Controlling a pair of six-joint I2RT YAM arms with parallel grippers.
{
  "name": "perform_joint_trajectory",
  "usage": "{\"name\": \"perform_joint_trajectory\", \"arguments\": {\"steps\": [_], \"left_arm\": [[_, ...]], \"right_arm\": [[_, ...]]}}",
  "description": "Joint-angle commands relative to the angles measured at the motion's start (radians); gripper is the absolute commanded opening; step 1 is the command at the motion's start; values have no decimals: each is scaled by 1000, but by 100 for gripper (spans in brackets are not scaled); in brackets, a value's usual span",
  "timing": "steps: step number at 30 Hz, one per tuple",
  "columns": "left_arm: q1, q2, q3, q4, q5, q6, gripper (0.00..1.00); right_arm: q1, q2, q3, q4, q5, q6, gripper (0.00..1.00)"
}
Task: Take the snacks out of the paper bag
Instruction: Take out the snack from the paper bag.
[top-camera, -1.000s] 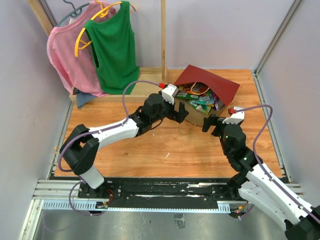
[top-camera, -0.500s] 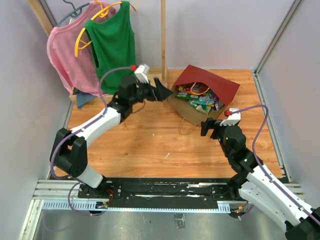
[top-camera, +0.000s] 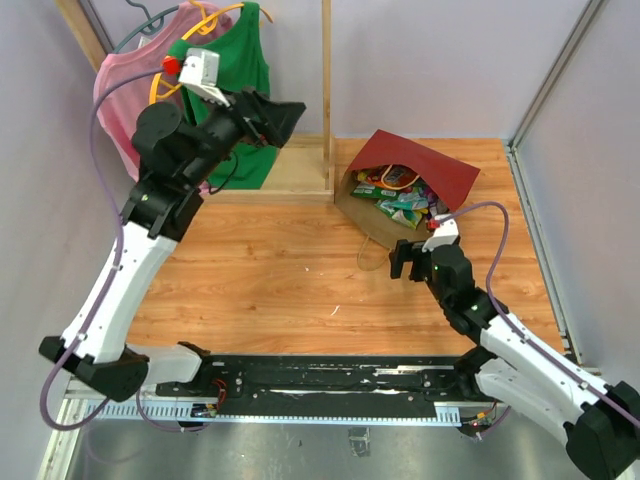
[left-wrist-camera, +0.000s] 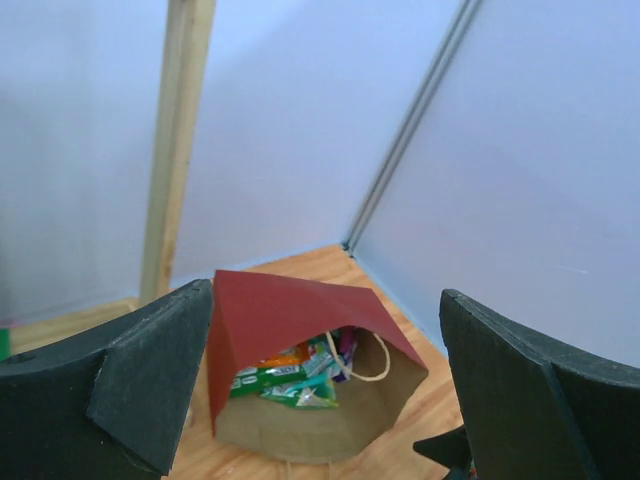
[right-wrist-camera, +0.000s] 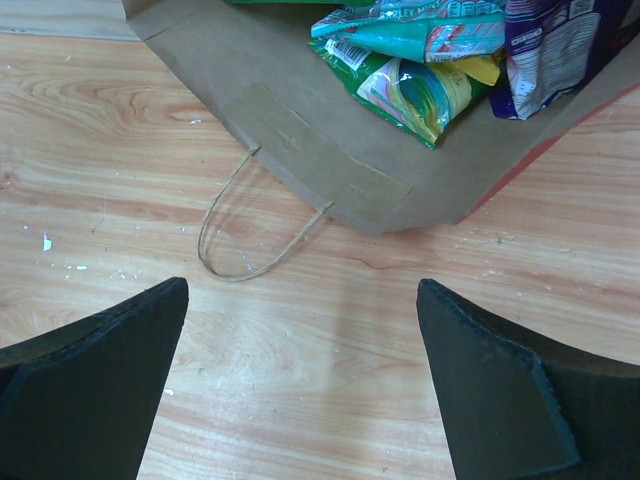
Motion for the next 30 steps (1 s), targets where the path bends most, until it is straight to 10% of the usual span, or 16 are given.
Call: {"name": "perform_joint_trajectory", "arguments": {"steps": [1, 15, 30], "left_arm": [[-1, -14, -67, -51, -76, 71, 100], [-71, 292, -593, 612, 256, -254, 97], [-167, 733, -673, 1339, 351, -786, 85]], "right_arm": [[14, 67, 67, 37, -22, -13, 99], [22, 26, 30, 74, 100, -61, 98], [19, -189, -100, 122, 295, -71, 99]]}}
